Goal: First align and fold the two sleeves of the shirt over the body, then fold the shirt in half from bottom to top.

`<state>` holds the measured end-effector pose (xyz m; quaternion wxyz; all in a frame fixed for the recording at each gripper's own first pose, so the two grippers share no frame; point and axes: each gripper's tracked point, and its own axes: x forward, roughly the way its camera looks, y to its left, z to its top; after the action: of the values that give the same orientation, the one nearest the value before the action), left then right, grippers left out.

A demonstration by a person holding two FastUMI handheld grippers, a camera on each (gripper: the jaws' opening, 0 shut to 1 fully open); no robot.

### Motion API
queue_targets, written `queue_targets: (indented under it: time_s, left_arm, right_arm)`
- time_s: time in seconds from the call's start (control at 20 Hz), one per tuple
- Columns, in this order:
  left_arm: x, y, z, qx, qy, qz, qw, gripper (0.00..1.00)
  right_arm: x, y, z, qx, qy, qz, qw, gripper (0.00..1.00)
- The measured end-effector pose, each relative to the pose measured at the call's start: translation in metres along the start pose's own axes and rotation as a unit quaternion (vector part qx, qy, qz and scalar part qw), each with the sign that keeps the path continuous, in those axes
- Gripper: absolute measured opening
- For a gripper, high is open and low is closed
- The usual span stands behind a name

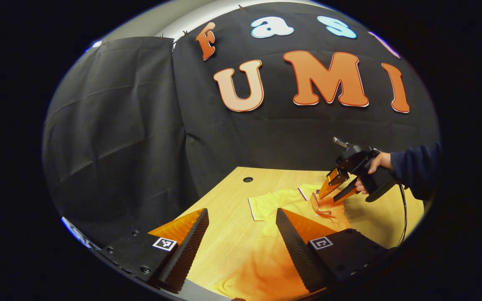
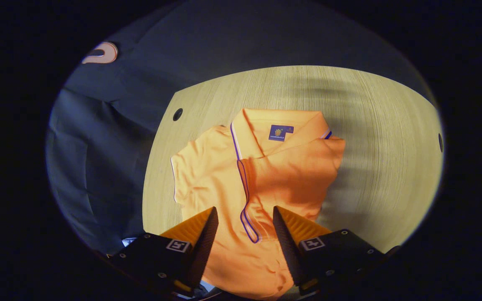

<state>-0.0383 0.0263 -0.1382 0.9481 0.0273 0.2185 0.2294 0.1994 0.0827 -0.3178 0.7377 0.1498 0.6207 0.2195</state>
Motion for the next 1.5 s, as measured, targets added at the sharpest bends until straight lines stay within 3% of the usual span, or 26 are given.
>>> queue_targets:
  time_s: [0.05,0.15,0.35,0.65,1.0,1.5]
  left_arm:
    - [0.003,-0.002,-0.002,-0.005,0.004,-0.005,1.0,0.99]
    - [0.014,-0.002,-0.004,-0.021,0.016,-0.012,1.0,0.99]
    - [0.041,0.006,-0.011,-0.078,0.053,-0.023,0.995,0.99]
    - [0.104,-0.001,-0.009,-0.155,0.106,-0.078,0.979,0.98]
    - [0.181,-0.024,-0.043,-0.135,0.224,-0.159,0.952,0.98]
    - [0.297,-0.033,-0.088,-0.071,0.348,-0.173,0.919,0.98]
  right_arm:
    - [-0.005,-0.003,0.001,0.002,-0.006,0.001,1.0,0.86]
    - [-0.014,-0.015,0.004,0.012,-0.023,-0.003,1.0,0.97]
    - [-0.033,-0.033,0.003,0.04,-0.049,-0.009,0.998,0.98]
    - [-0.062,-0.05,-0.014,0.073,-0.094,-0.037,0.992,0.98]
    - [-0.099,-0.055,-0.031,0.091,-0.175,-0.091,0.976,0.98]
    - [-0.131,-0.052,-0.087,0.099,-0.225,-0.174,0.954,0.99]
